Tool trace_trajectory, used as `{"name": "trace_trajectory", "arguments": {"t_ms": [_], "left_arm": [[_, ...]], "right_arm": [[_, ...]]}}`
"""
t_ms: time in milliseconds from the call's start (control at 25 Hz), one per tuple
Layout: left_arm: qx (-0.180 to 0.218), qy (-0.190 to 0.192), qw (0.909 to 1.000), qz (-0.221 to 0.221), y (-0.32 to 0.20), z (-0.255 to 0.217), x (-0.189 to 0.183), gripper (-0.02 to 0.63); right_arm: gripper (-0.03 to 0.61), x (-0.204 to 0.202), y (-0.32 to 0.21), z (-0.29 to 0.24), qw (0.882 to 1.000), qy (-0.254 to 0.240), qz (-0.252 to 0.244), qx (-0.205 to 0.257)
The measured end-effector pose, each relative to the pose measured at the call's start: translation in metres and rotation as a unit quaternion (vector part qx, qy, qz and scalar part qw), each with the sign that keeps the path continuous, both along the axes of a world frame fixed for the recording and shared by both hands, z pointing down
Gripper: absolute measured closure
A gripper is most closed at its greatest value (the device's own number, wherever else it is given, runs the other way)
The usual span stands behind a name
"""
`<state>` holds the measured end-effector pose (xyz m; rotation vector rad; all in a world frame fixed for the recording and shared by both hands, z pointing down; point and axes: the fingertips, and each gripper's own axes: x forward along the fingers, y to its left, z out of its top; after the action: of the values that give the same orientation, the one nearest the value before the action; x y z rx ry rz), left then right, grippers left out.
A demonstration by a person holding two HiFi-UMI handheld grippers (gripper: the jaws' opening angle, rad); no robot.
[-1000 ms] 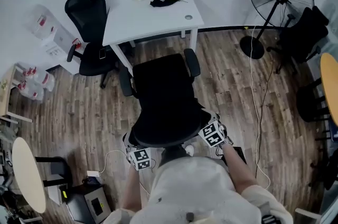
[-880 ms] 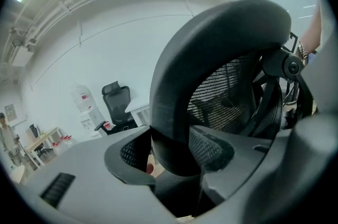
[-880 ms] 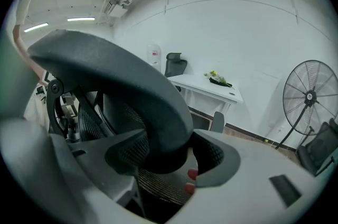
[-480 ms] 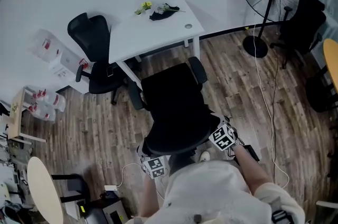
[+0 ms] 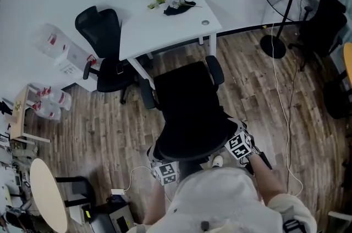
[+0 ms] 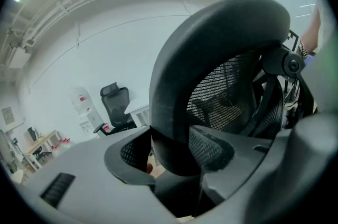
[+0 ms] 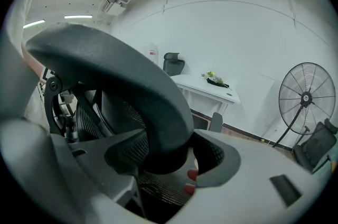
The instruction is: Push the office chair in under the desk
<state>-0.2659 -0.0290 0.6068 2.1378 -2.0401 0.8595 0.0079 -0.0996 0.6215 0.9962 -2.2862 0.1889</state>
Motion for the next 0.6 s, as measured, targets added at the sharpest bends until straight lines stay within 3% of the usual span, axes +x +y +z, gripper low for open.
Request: {"name": "trace_trajectory", "arguments": {"t_ms": [600], "left_arm": [[-0.008,0.021,0.9994,0.027,-0.058,-0.003,-0.034,0.38]], "right_arm": [[0.314,-0.03,-0.038,-0.002,1.0,-0.009,0.018,0.001]]}}
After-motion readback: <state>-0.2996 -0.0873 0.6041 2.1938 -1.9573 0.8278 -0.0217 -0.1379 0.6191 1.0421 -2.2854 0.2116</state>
